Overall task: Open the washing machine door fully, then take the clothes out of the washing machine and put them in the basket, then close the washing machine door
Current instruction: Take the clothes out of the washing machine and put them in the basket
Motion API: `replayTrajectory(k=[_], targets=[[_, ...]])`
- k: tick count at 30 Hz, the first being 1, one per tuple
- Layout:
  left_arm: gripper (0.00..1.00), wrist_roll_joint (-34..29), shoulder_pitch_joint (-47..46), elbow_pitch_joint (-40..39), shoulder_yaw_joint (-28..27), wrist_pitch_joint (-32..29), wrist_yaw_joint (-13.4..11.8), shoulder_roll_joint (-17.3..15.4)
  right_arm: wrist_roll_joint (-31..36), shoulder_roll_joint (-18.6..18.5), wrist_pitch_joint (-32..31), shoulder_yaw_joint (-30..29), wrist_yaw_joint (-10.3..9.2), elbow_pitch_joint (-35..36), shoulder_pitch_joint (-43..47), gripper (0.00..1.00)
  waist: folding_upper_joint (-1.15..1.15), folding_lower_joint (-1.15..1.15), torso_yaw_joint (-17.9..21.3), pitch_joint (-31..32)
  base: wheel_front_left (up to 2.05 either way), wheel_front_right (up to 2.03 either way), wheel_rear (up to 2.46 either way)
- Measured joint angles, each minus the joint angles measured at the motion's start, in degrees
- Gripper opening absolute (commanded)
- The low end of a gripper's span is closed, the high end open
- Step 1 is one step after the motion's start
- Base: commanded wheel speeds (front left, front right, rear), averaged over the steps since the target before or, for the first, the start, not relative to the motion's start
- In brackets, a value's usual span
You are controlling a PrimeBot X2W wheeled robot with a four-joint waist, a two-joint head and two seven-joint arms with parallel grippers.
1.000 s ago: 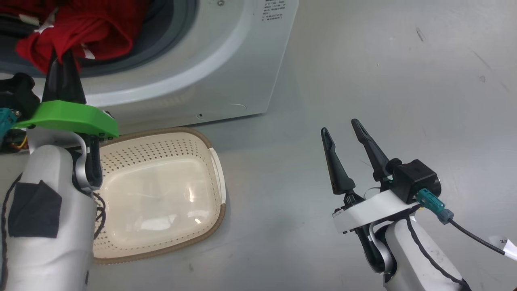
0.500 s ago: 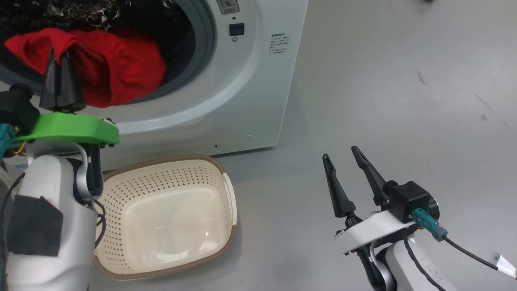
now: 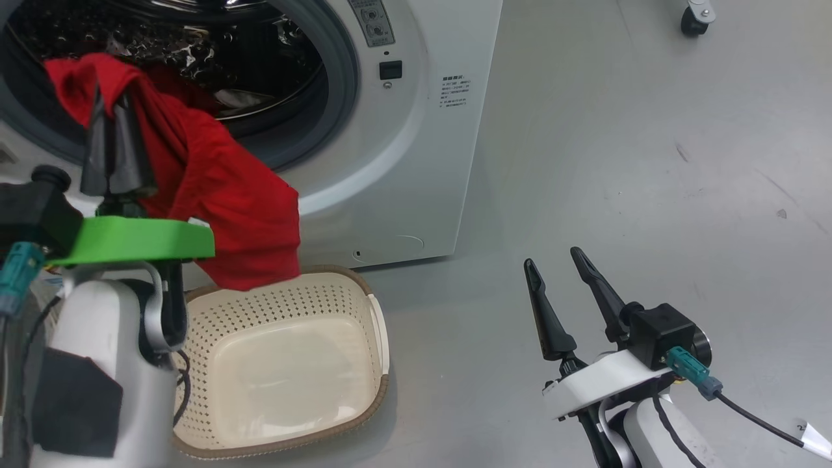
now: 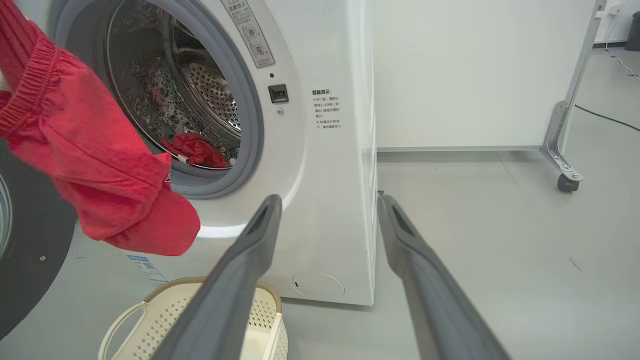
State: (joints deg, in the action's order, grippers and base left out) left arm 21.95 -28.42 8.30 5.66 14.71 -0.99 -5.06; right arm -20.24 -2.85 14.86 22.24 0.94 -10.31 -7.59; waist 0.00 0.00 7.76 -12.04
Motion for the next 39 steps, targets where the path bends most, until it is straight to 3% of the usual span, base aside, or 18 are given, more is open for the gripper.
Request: replayTrajectory(k=[17,30,39], targets=[[0.0,1.31,14.82,3.6,1.79,-2.78,-3.28,1.78,0.78,-0.02,0.0,0.54,0.53,2.25,-0.15,1.0,0.0,0.0,0.34,-4.59,0.0,0.0,0.0],[0.0,3.22,15.08,8.03,3.74,-6.82,-3.49,2.14,1.3,-0.01,0.0,0.57,0.52,5.57,-2.46,1.0,0.0,0.0,2.1,-12.53,0.0,0.0,0.0],[0.0,3.21,8.62,12.82,3.55,-10.22,-3.49,1.48,1.15,-0.01,0.0,1.64,0.44,8.31,-5.42,1.0,0.0,0.0,3.75,-19.49,0.0,0.0,0.0]])
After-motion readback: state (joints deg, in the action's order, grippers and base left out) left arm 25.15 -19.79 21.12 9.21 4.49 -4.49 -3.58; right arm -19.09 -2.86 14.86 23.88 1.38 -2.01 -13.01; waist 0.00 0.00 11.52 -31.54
